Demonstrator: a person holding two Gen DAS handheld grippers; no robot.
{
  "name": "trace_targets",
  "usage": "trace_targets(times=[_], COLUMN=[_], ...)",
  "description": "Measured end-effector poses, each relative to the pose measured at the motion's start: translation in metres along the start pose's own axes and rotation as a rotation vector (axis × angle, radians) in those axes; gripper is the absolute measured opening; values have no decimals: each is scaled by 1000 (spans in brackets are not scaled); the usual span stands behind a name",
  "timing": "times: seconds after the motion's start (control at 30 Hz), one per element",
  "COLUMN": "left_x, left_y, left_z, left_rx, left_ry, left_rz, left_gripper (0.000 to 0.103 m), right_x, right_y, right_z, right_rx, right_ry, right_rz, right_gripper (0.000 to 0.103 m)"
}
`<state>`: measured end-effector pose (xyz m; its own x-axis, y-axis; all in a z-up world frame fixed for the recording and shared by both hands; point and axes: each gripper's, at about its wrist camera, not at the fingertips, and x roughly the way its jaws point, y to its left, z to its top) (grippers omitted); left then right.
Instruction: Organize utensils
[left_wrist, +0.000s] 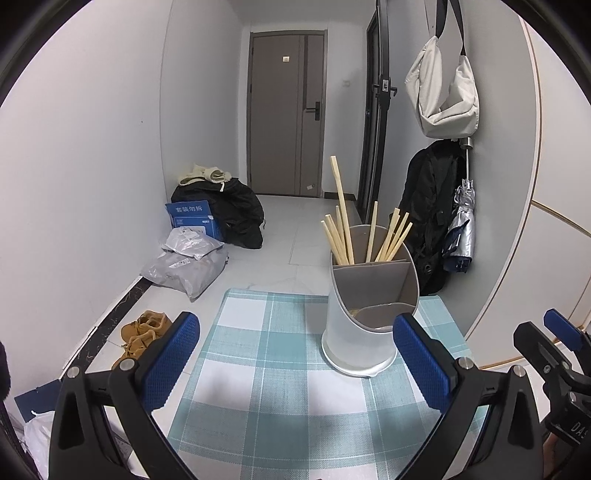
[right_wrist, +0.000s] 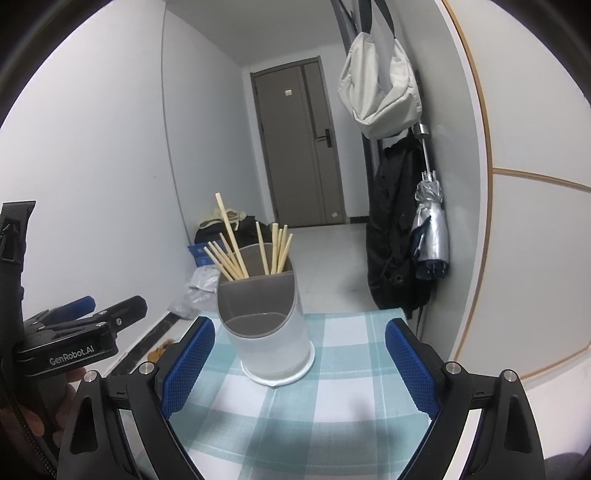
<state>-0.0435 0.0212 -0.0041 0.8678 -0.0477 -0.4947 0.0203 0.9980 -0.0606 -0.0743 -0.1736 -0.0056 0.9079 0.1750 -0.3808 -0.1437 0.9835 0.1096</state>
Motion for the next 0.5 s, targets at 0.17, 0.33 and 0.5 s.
trace_targets(times=[0.17,0.33,0.5], left_x=[3,5,5], left_y=[-1,0,1], left_z=[-2,-2,-3], left_rx=[11,0,-7], left_ry=[29,35,39], left_rz=[-15,-13,-17], left_gripper=[102,102,102], right_x=[0,-1,-2], right_y=[0,3,2], right_z=[-1,-2,-2], right_rx=[-3,-20,-13], right_ry=[2,-3,-3], right_rz=[0,0,0], right_gripper=[94,94,94])
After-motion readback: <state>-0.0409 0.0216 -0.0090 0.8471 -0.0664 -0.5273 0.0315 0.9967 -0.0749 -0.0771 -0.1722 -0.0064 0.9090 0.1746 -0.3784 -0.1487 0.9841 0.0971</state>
